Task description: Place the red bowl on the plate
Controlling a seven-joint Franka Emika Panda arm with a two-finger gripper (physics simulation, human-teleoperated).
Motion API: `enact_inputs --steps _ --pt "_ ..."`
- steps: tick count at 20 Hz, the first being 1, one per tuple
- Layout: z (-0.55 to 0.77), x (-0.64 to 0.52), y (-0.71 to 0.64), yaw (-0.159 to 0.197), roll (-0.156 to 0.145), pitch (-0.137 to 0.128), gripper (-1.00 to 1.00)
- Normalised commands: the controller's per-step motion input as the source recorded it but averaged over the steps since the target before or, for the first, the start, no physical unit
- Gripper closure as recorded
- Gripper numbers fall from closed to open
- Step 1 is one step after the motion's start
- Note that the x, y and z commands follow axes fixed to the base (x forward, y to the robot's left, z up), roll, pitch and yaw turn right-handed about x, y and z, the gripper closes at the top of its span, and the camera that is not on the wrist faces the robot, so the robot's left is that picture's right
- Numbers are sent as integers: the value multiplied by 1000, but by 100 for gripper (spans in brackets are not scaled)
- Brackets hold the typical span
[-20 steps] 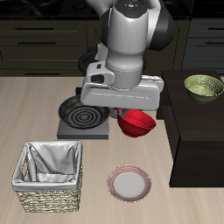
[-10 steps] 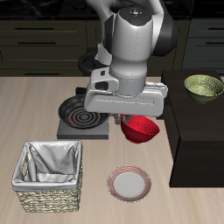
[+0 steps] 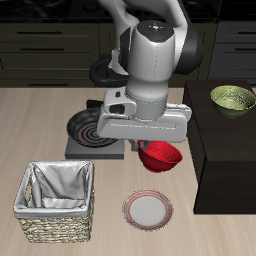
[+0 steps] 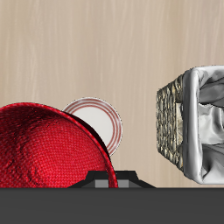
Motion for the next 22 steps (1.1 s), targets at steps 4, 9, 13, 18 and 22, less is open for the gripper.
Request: enact_inputs --steps 4,9,13,18,22 --pt "-294 145 14 3 -9 36 100" --pt "-226 118 21 2 -3 26 100" --pt "-311 50 94 8 15 37 100" --pt "-204 -5 131 11 8 19 100" --pt "-149 6 109 8 23 13 100"
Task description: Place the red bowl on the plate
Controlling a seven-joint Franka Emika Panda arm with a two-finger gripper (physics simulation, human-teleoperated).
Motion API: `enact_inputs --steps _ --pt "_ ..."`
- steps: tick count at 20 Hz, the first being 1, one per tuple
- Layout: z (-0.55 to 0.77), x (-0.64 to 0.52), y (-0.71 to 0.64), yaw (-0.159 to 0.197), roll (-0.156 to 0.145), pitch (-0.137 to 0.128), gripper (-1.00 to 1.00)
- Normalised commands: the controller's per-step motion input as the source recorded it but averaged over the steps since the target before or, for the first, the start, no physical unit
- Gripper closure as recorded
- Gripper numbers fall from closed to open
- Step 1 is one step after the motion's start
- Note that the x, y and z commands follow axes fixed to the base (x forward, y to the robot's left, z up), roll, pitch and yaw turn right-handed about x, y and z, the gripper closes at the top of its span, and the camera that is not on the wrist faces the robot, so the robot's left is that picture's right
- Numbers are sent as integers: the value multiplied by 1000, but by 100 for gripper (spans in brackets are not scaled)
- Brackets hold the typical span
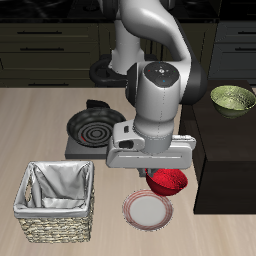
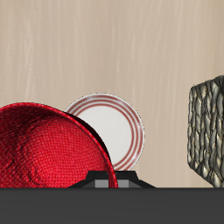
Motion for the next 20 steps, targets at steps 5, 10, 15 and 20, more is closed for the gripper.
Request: enact_inputs --steps 5,10,15,20 --pt "-203 64 32 11 0 16 100" --pt "-294 117 -72 2 -19 26 100" --pt "-227 111 -62 22 -26 18 100" --pt "-407 59 110 48 10 34 100"
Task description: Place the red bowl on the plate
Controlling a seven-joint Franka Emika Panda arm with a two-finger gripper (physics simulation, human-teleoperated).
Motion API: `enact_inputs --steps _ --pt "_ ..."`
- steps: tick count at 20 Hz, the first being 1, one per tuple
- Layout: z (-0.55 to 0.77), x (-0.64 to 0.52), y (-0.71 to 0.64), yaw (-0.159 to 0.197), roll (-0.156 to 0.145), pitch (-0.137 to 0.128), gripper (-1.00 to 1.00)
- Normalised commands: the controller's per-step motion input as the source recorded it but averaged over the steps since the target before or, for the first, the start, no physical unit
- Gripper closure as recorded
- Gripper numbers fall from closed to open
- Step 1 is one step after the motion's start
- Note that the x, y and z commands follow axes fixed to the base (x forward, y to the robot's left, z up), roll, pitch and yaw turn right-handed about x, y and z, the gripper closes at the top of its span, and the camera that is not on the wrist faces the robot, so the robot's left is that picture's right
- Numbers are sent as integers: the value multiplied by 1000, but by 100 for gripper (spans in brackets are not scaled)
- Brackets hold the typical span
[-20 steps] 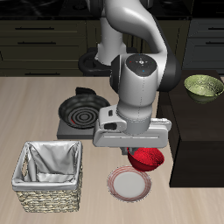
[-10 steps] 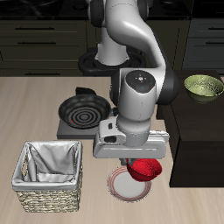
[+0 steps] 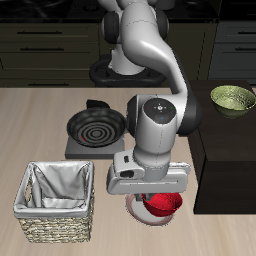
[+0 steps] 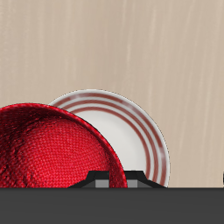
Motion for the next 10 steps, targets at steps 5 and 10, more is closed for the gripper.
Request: enact_inputs --steps 5,10 --pt "-263 86 -87 16 -34 45 -100" --pt "-99 25 -122 22 -27 6 -100"
